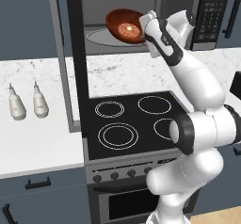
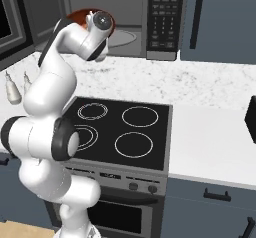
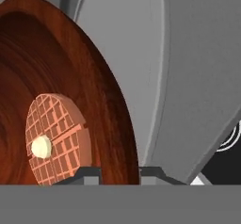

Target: Open the microwave, place the bowl with waffle inside the microwave, then close the microwave door and turn it on.

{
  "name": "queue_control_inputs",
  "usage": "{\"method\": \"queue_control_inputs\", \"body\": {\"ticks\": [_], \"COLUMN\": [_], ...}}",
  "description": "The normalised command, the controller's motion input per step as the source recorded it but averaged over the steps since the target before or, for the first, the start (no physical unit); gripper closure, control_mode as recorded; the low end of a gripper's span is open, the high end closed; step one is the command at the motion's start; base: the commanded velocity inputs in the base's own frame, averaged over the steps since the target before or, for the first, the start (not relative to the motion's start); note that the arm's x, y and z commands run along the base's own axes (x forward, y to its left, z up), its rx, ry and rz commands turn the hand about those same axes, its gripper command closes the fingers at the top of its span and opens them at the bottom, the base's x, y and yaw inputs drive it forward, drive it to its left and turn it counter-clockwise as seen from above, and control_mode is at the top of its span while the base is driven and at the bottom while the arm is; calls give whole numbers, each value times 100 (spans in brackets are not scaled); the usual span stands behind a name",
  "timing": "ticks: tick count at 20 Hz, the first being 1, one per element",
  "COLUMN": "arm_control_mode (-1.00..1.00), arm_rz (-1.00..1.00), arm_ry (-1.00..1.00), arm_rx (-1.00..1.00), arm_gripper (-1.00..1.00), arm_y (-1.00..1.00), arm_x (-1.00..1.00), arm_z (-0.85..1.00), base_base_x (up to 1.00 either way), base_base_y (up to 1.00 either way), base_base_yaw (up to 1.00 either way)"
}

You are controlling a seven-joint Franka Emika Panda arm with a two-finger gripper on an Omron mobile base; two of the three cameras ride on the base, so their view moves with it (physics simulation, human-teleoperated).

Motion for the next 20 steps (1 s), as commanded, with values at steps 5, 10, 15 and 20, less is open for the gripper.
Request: {"method": "queue_control_inputs", "body": {"ticks": [5, 10, 15, 20], "arm_control_mode": [-100, -100, -100, -100], "arm_rz": [0, 0, 1, 5], "arm_ry": [1, -3, -26, -27], "arm_rx": [-7, -3, 0, 2], "arm_gripper": [-100, -100, -100, -100], "arm_y": [5, 0, 0, 0], "arm_x": [27, -3, -24, -31], "arm_z": [-5, 5, 3, 0], "base_base_x": [0, 0, 0, 0], "base_base_y": [0, 0, 0, 0], "base_base_yaw": [0, 0, 0, 0]}}
